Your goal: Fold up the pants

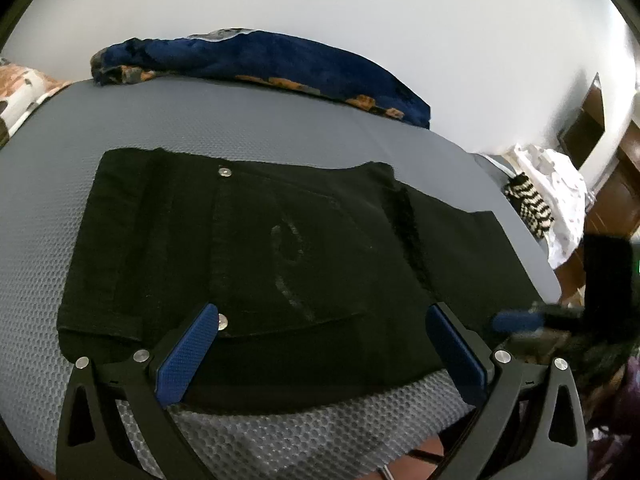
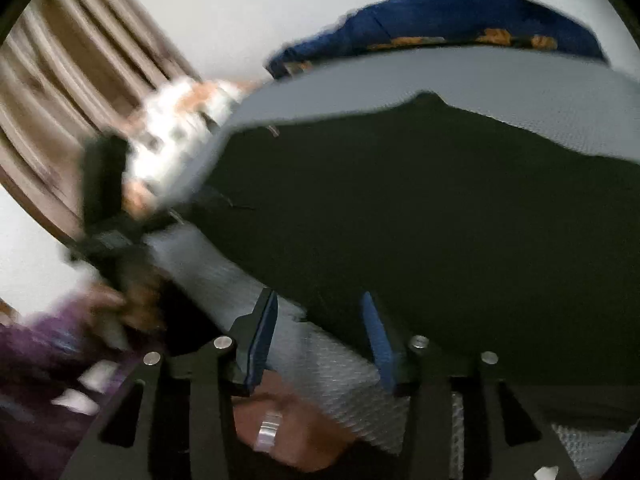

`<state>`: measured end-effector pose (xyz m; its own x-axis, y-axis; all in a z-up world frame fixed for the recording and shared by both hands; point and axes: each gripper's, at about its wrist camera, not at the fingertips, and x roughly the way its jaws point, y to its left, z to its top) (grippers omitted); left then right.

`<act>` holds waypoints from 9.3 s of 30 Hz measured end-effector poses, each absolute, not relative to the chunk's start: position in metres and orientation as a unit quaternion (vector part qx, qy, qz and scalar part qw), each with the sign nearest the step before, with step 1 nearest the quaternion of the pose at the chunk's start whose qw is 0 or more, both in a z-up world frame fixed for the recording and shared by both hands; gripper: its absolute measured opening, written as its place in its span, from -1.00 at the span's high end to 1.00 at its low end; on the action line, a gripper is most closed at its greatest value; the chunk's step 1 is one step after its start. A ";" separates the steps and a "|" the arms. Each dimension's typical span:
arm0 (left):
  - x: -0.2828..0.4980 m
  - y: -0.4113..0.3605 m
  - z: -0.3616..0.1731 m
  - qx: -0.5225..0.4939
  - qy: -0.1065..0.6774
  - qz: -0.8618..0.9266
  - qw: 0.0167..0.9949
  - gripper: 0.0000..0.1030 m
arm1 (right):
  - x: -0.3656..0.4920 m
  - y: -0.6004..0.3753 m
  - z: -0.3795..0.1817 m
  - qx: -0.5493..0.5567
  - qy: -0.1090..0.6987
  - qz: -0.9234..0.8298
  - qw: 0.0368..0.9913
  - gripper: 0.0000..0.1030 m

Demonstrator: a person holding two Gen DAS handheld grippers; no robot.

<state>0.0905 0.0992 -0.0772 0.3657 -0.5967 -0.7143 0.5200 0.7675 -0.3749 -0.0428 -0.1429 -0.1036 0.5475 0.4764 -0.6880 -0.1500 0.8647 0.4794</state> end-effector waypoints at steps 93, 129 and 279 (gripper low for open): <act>0.179 0.185 -0.101 -0.061 0.516 -0.244 0.819 -0.99 | 0.125 -0.187 -0.127 0.005 0.448 0.134 0.884 0.17; 0.209 0.158 -0.063 -0.049 0.529 -0.395 0.749 0.52 | -0.035 -0.180 -0.103 0.311 0.397 0.075 0.860 -0.43; 0.128 0.011 -0.119 -0.021 0.522 -0.312 0.794 -0.77 | -0.100 -0.354 -0.140 0.410 0.374 -0.040 0.831 -0.80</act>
<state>0.1279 0.0114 -0.1193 0.2603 -0.5175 -0.8152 0.4733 0.8043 -0.3594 -0.0997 -0.3539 -0.1400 0.7177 0.2408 -0.6534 0.3725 0.6600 0.6524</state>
